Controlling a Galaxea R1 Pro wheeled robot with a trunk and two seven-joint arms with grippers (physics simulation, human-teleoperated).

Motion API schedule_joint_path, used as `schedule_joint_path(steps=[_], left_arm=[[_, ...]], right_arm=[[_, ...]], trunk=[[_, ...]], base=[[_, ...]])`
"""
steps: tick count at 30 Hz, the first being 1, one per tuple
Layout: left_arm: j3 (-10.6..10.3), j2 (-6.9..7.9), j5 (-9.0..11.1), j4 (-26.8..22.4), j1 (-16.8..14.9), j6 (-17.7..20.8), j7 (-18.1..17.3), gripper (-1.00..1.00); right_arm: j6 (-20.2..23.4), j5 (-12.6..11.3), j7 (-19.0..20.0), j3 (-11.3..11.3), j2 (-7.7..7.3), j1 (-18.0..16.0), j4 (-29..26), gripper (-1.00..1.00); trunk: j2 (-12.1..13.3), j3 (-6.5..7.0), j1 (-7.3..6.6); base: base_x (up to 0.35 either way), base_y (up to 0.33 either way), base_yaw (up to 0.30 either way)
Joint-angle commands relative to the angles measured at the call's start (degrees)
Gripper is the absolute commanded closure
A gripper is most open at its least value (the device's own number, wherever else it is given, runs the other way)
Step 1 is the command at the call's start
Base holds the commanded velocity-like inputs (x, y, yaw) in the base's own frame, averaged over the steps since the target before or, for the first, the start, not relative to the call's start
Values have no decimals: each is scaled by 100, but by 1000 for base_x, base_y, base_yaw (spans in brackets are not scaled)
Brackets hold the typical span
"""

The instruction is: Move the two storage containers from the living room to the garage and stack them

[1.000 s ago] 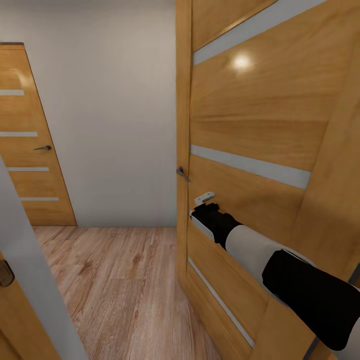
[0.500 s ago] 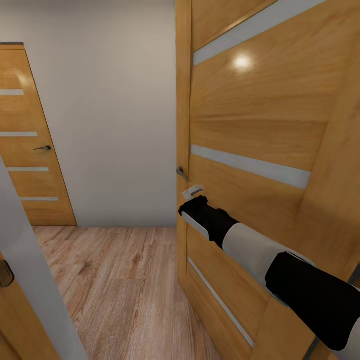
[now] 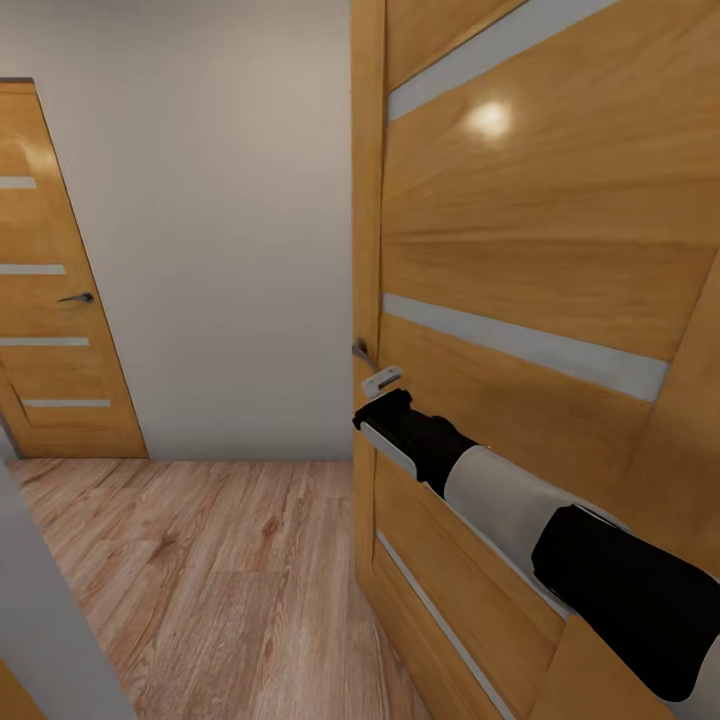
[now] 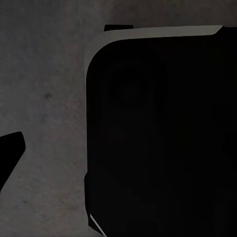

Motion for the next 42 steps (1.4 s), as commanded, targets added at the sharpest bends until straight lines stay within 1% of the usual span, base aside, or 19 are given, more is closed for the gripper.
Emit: schedule_joint_path(steps=[1, 5, 6, 11, 22, 25, 32, 42], left_arm=[[4, 0, 7, -3, 0, -14, 5, -100], [4, -2, 6, -3, 0, -14, 5, -100], [4, -2, 6, -3, 0, -14, 5, -100], [6, -2, 6, -3, 0, -14, 6, -100], [6, 0, 6, -3, 0, -14, 6, -100], [7, 0, 6, -5, 0, -14, 6, -100], [12, -3, 6, -3, 0, -14, 6, -100], [13, -5, 6, -3, 0, -14, 6, -100]], right_arm=[[8, -55, -59, 35, 0, -9, 18, -100], [8, -37, -130, 31, 0, -9, 142, -100], [2, -34, -153, 26, 0, -9, 304, -100], [-77, -31, -174, 11, 0, -9, 784, -100], [-106, -31, -178, -12, 0, -57, 939, -100], [-139, -31, -178, -14, 0, -158, 1125, -100], [-302, -31, -148, -15, 0, -273, 1483, -100], [-311, -35, -108, -15, 0, -333, 1491, -100]], trunk=[[-3, -6, 0], [-3, -6, 0], [-3, -6, 0], [-3, -6, 0], [-3, -6, 0], [-3, -6, 0], [-3, -6, 0], [-3, -6, 0]], base=[[20, 0, 0], [8, 0, 0], [2, 0, 0], [1, 0, 0], [0, 0, 0], [0, 0, 0], [0, 0, 0], [0, 0, 0]])
